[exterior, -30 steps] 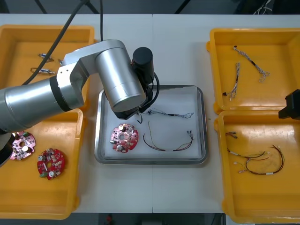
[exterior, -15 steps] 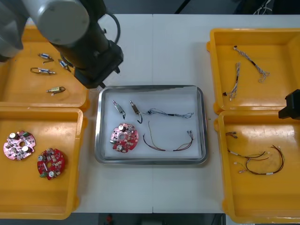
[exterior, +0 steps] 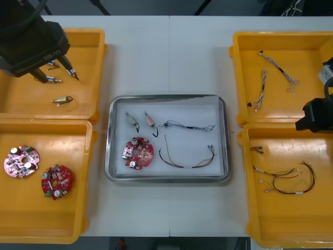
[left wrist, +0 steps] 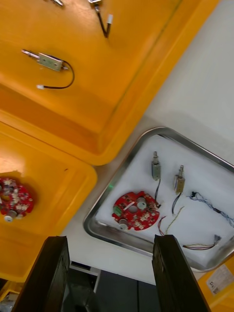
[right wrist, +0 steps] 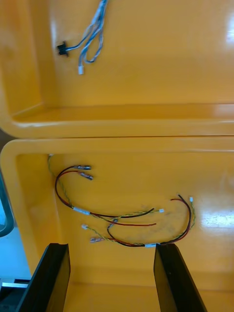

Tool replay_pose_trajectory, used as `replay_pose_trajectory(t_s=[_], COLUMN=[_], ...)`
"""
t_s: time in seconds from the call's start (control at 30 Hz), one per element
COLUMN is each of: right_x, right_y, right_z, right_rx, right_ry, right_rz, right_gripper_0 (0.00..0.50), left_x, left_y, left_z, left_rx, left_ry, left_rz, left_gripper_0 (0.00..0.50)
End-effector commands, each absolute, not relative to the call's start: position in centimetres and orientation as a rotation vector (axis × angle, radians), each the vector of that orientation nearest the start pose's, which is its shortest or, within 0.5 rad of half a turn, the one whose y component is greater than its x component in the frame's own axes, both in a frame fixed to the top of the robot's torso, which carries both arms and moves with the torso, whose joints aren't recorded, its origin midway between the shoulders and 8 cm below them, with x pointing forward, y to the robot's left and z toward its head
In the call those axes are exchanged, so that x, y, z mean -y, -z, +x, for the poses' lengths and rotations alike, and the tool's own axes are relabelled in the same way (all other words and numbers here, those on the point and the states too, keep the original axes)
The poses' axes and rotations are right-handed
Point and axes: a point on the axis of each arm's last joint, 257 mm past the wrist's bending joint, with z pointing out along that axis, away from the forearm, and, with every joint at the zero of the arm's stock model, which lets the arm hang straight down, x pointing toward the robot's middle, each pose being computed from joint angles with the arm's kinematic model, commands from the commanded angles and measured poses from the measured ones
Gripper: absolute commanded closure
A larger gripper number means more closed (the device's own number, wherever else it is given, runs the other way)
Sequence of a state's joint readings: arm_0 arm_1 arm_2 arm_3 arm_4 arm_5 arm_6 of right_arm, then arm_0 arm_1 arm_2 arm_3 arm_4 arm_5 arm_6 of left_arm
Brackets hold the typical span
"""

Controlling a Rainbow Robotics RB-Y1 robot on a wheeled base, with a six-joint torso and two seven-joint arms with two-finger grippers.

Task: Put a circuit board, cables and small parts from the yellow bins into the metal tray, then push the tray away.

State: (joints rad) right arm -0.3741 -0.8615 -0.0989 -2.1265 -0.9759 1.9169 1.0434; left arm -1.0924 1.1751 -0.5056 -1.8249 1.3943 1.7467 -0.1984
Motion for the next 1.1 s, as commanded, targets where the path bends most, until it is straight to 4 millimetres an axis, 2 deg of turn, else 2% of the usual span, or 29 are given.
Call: replay_pose_trajectory(t_s=[0.03, 0.3, 0.4, 0.53, 0.7, 0.83, 0.9, 1.1], right_x=[27.3, 21.2, 18.4, 15.5, 11.3, 9.0, 7.7, 5.7], right_y=[13.4, 14.2, 14.4, 14.6, 16.1, 17.7, 18.6, 21.0], right_z=[39.7, 38.7, 38.3, 38.1, 37.1, 36.4, 36.2, 35.6], right_rx=[-2.697, -2.676, -2.660, -2.627, -2.567, -2.523, -2.476, -2.372], right_ry=[-0.040, -0.084, -0.094, -0.076, -0.016, 0.050, 0.100, 0.196], right_rz=[-0.231, -0.502, -0.630, -0.769, -0.985, -1.119, -1.248, -1.537], right_gripper_0=[0.000, 0.000, 0.000, 0.000, 0.000, 0.000, 0.000, 0.000], left_x=[-29.2, -33.7, -35.8, -37.6, -39.8, -41.0, -41.7, -41.2], left_y=[1.1, 2.0, 2.9, 3.8, 5.9, 7.6, 8.7, 11.1], left_z=[43.5, 42.4, 42.1, 41.9, 41.6, 41.1, 40.7, 40.0], left_rx=[-2.637, -2.642, -2.647, -2.649, -2.650, -2.661, -2.666, -2.669], left_ry=[0.146, 0.098, 0.060, 0.021, 0.016, 0.015, 0.018, 0.051], left_rz=[-0.657, -0.563, -0.506, -0.458, -0.422, -0.400, -0.379, -0.346], left_gripper_0=[0.000, 0.000, 0.000, 0.000, 0.000, 0.000, 0.000, 0.000])
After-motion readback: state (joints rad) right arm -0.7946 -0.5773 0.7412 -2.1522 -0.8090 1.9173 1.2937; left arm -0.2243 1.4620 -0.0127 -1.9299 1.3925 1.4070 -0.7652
